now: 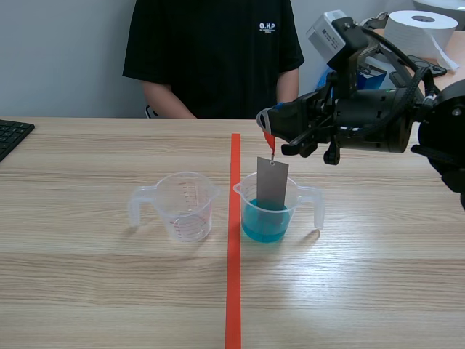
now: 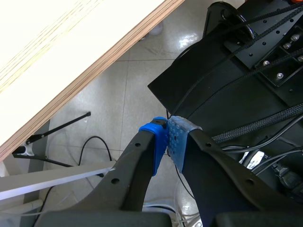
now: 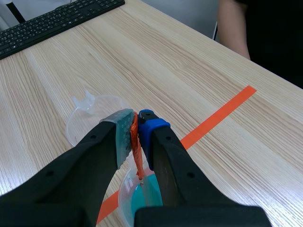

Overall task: Do the redox reaction experiment.
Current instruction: 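Hold the plate still in the solution, then raise the plate and point at it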

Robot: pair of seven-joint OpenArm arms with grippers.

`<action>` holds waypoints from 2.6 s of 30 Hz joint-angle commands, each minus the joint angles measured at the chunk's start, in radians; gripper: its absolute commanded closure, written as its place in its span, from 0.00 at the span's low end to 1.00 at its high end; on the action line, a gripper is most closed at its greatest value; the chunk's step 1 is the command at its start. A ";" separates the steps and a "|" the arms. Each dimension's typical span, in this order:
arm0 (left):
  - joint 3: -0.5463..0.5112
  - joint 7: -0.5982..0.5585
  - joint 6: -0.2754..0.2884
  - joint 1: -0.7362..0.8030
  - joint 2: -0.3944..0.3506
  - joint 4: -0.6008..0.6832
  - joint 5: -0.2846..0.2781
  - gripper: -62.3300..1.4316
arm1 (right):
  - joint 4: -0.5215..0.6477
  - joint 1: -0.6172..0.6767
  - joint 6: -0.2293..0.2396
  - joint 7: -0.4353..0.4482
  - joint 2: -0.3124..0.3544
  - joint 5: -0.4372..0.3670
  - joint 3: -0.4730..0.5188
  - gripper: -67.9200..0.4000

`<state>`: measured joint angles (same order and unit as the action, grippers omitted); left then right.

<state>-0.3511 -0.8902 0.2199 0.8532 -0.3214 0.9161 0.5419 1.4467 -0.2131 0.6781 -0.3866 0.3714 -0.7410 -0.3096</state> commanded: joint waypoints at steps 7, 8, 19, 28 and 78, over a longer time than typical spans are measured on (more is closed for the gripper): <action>-0.002 -0.010 0.000 0.008 -0.010 0.013 -0.009 0.92 | 0.100 -0.022 0.003 -0.027 0.029 -0.031 0.011 0.98; -0.002 -0.010 0.000 0.008 -0.011 0.013 -0.009 0.92 | 0.111 -0.022 0.003 -0.030 0.032 -0.031 0.016 0.98; -0.002 -0.010 0.000 0.008 -0.012 0.013 -0.009 0.92 | 0.230 -0.022 0.000 -0.120 0.058 -0.134 0.077 0.97; -0.002 -0.011 0.000 0.008 -0.012 0.013 -0.009 0.92 | 0.333 -0.022 -0.031 -0.206 0.058 -0.220 0.127 0.97; 0.241 0.089 0.476 -0.544 -0.322 0.012 -0.249 0.92 | 0.468 -0.019 -0.080 -0.307 0.058 -0.342 0.187 0.98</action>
<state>-0.1131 -0.7933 0.6945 0.3290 -0.6373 0.9157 0.3153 1.9045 -0.2131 0.6056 -0.7086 0.4217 -1.0672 -0.1329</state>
